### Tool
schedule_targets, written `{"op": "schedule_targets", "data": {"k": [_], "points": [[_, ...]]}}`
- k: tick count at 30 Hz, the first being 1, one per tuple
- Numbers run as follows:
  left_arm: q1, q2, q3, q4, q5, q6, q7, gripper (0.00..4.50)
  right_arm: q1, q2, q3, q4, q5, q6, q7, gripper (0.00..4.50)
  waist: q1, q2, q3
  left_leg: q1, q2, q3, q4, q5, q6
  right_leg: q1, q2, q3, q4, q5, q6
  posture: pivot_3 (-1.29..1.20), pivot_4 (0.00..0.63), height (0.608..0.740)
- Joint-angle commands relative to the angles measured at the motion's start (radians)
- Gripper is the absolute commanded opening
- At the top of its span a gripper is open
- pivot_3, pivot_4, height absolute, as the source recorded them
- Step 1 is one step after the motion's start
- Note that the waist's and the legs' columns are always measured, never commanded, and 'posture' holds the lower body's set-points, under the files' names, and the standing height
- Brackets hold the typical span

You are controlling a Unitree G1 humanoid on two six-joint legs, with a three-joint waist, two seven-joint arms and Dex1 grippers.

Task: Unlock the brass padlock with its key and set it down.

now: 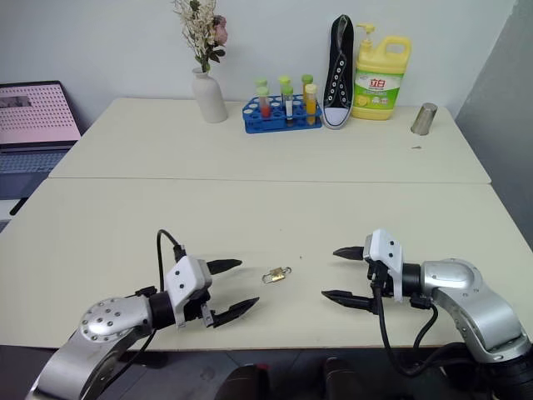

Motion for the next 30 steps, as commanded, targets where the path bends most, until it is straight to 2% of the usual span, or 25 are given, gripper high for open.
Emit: {"op": "schedule_targets", "data": {"k": [1,7,13,19,22,30], "points": [[-0.069,-0.031,-0.065,0.074,0.041,-0.028,-0.003,4.50,-0.005,-0.010,-0.011,-0.058,0.036,0.042,-0.008,4.47,0.000,0.000,0.000,0.000,0.000,0.000,0.000,0.000,0.000,0.000,0.000,0.000,0.000,0.000,0.000,0.00,0.150,0.740],[-0.123,-0.043,-0.111,0.154,0.063,-0.054,-0.036,4.50,0.004,-0.011,-0.019,-0.090,0.044,0.077,-0.019,4.47,-0.002,0.000,0.000,-0.001,0.000,0.000,0.000,0.000,0.000,0.000,0.000,0.000,0.000,0.000,0.000,0.00,0.150,0.740],[-0.220,-0.103,-0.170,0.256,0.099,-0.058,-0.041,4.50,0.024,-0.019,-0.027,-0.123,0.064,0.118,-0.033,4.47,0.001,0.000,0.000,-0.001,-0.001,-0.001,0.001,0.000,0.000,0.000,0.000,0.000,0.000,0.000,0.000,0.00,0.150,0.740],[-0.233,-0.111,-0.197,0.280,0.110,-0.043,-0.063,4.50,0.035,-0.029,-0.042,-0.147,0.089,0.153,-0.039,4.47,0.000,0.000,0.000,-0.001,0.000,-0.001,0.000,0.000,0.000,0.000,0.000,0.000,0.000,0.000,0.000,0.00,0.150,0.740],[-0.244,-0.113,-0.196,0.300,0.121,-0.047,-0.067,3.92,0.042,-0.034,-0.041,-0.153,0.090,0.150,-0.043,4.50,0.000,0.000,0.000,-0.001,0.000,-0.001,0.000,0.000,0.000,0.000,0.000,-0.001,0.000,0.000,0.000,0.00,0.150,0.740],[-0.252,-0.112,-0.218,0.323,0.142,-0.035,-0.068,1.49,0.042,-0.039,-0.040,-0.157,0.097,0.153,-0.047,4.50,0.000,0.000,-0.001,-0.001,-0.001,-0.001,0.000,0.000,0.000,0.000,0.000,0.000,0.000,0.000,0.000,0.00,0.150,0.740]]}}
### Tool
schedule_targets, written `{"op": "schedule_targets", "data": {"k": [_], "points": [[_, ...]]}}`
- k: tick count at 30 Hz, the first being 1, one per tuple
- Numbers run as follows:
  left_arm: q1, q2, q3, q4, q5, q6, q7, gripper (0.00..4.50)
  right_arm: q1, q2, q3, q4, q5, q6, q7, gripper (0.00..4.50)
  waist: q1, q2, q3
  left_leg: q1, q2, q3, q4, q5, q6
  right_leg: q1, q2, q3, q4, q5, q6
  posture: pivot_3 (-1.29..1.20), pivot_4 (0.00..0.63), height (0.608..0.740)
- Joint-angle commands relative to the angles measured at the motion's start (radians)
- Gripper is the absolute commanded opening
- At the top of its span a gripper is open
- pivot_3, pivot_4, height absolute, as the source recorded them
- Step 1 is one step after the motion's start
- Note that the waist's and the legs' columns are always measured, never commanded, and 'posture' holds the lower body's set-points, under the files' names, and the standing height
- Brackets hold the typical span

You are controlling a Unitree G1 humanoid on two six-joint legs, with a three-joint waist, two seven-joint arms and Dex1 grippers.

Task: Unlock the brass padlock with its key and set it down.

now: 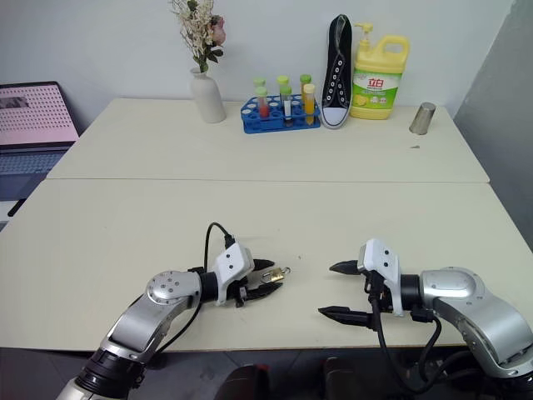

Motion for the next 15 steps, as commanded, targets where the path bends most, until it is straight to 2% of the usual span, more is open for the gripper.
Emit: {"op": "schedule_targets", "data": {"k": [1,2,11,15], "points": [[0.006,0.002,-0.020,0.016,0.024,0.005,-0.006,1.20,-0.003,-0.010,-0.030,-0.028,0.022,-0.004,-0.001,4.50,0.000,0.000,0.000,0.000,0.000,0.000,0.000,0.000,0.000,0.000,0.000,0.000,0.000,0.000,0.000,0.00,0.150,0.740],[0.006,0.002,-0.020,0.015,0.023,0.003,-0.007,0.96,-0.005,-0.010,-0.031,-0.026,0.023,-0.005,0.000,4.50,0.000,0.000,0.000,0.000,0.000,0.000,0.000,0.000,0.000,0.000,0.000,0.000,0.000,0.000,0.000,0.00,0.150,0.740],[-0.075,0.058,-0.024,0.008,0.033,-0.197,-0.145,0.96,0.019,-0.011,-0.044,0.003,-0.024,-0.060,-0.013,4.50,0.000,0.000,0.000,0.000,0.000,0.000,0.000,0.000,0.000,0.000,0.000,0.000,0.000,0.000,0.000,0.00,0.150,0.740],[-0.250,0.034,-0.040,0.074,0.118,-0.531,-0.160,0.96,0.041,0.058,-0.063,0.049,-0.114,-0.178,-0.098,4.50,0.012,-0.001,0.000,-0.001,-0.001,0.000,0.001,0.000,0.000,0.000,0.001,-0.002,0.000,0.000,0.000,0.00,0.150,0.740]]}}
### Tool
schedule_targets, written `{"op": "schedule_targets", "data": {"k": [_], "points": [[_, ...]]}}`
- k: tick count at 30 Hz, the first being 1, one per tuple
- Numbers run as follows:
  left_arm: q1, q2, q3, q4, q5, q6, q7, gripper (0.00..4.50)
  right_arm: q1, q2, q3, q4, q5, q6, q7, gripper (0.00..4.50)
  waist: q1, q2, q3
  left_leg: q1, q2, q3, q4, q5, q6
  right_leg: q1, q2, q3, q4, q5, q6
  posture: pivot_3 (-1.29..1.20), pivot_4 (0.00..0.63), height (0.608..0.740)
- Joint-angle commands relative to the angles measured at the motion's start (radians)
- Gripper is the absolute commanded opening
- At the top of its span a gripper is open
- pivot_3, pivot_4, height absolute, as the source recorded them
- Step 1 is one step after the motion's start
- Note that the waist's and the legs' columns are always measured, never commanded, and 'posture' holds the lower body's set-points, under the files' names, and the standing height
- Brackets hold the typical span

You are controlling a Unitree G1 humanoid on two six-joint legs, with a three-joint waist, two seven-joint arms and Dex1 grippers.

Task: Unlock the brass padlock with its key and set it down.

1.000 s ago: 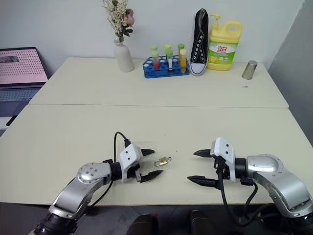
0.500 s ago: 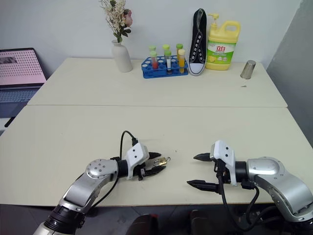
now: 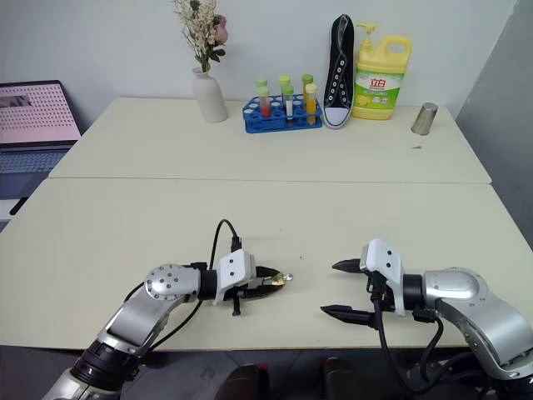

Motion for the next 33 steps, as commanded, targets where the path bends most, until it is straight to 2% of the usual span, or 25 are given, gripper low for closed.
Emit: {"op": "schedule_targets", "data": {"k": [1,2,6,12,20,32,33], "points": [[-0.124,-0.029,0.006,0.021,0.048,-0.269,-0.003,0.96,0.013,0.047,-0.030,0.022,-0.059,-0.100,-0.063,4.50,0.007,0.000,0.000,-0.001,0.000,0.001,0.001,0.000,0.000,0.000,0.001,0.000,0.000,0.000,0.000,0.00,0.150,0.740],[-0.129,-0.034,0.006,0.036,0.049,-0.295,-0.002,0.96,0.014,0.054,-0.029,0.025,-0.063,-0.107,-0.067,4.50,0.009,0.001,-0.001,0.000,0.000,0.001,0.000,0.000,0.000,0.000,0.001,0.001,0.000,0.000,0.000,0.00,0.150,0.740],[-0.210,-0.044,-0.006,0.162,0.225,-0.681,0.120,0.96,-0.008,0.101,-0.043,0.041,-0.011,-0.104,-0.077,4.50,0.001,0.001,-0.001,0.001,0.000,0.003,0.000,0.000,0.000,0.000,0.001,0.005,-0.001,0.000,0.001,0.00,0.150,0.740],[-0.239,-0.026,0.003,0.285,0.372,-0.990,0.252,0.96,-0.055,0.116,-0.068,0.025,0.145,0.043,-0.074,4.50,0.002,0.001,-0.001,0.000,0.001,0.001,0.000,0.000,0.000,0.000,0.000,0.003,0.000,0.003,-0.004,0.00,0.150,0.740],[-0.213,-0.004,0.010,0.282,0.433,-1.058,0.346,0.96,-0.179,0.171,-0.026,0.082,0.253,0.189,-0.098,4.50,-0.003,0.001,-0.001,0.000,0.001,0.001,0.000,0.000,0.000,0.000,0.000,0.002,0.000,0.003,-0.003,0.00,0.150,0.740],[-0.200,0.014,-0.001,0.267,0.457,-1.044,0.391,0.96,-0.218,0.178,0.014,0.143,0.240,0.201,-0.036,4.50,-0.005,0.001,-0.001,0.000,0.001,0.001,0.000,0.000,0.000,0.000,0.000,0.002,0.000,0.003,-0.004,0.00,0.150,0.740],[-0.199,0.014,-0.002,0.266,0.457,-1.042,0.394,0.96,-0.218,0.178,0.015,0.145,0.242,0.202,-0.032,4.32,-0.006,0.001,-0.001,0.000,0.001,0.001,0.000,0.000,0.000,0.000,0.000,0.002,0.000,0.003,-0.004,0.00,0.150,0.740]]}}
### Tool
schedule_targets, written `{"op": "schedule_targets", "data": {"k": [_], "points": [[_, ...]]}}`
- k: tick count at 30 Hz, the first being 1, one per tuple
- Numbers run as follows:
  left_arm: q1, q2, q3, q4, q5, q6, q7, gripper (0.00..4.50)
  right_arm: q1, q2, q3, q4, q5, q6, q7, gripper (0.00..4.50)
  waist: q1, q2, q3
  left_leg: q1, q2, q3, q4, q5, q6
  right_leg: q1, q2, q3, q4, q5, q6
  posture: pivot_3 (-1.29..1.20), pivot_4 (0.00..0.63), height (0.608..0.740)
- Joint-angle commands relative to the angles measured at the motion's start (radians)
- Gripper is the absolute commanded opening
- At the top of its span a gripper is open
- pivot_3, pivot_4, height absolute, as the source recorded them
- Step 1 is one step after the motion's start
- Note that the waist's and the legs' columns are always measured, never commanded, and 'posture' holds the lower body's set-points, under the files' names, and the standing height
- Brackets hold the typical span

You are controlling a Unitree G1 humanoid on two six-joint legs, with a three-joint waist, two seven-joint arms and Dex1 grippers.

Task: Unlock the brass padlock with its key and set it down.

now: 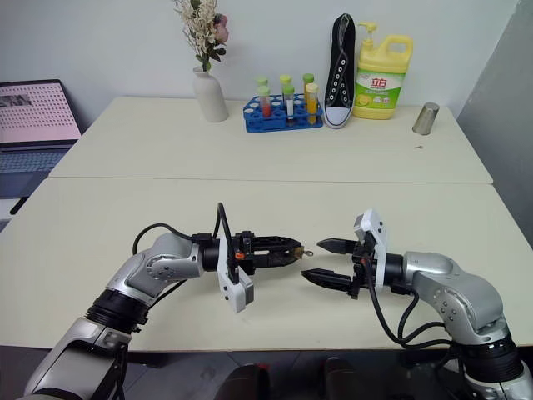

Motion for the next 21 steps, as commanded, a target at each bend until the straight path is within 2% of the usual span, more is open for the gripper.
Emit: {"op": "schedule_targets", "data": {"k": [1,3,12,13,21], "points": [[0.005,0.007,0.006,-0.042,-0.002,0.005,0.021,0.96,-0.019,0.005,-0.002,-0.014,0.018,-0.012,0.021,4.11,0.000,0.000,0.000,0.000,0.000,0.000,0.000,0.000,0.000,0.000,0.000,0.000,0.000,0.000,0.000,0.00,0.150,0.740],[0.009,0.007,0.005,-0.046,0.000,0.008,0.024,0.96,-0.020,0.009,-0.001,-0.009,0.016,-0.013,0.024,3.54,0.000,0.000,0.000,0.000,0.000,0.000,0.000,0.000,0.000,0.000,0.000,0.000,0.000,0.000,0.000,0.00,0.150,0.740],[0.023,0.010,0.003,-0.066,0.005,0.017,0.025,0.96,-0.044,0.018,0.002,0.014,0.014,-0.014,0.043,0.20,0.000,0.000,0.000,0.000,0.000,0.000,0.000,0.000,0.000,0.000,0.000,0.000,0.000,0.000,0.000,0.00,0.150,0.740],[0.025,0.010,0.003,-0.067,0.007,0.017,0.026,0.96,-0.047,0.019,0.003,0.016,0.015,-0.013,0.046,0.01,0.000,0.000,0.000,0.000,0.000,0.000,0.000,0.000,0.000,0.000,0.000,0.000,0.000,0.000,0.000,0.00,0.150,0.740],[0.037,0.014,0.006,-0.078,0.014,0.020,0.030,0.96,-0.071,0.019,0.012,0.039,0.014,-0.009,0.070,0.00,0.000,0.000,0.000,0.000,0.000,0.000,0.000,0.000,0.000,0.000,0.000,0.000,0.000,0.000,0.000,0.00,0.150,0.740]]}}
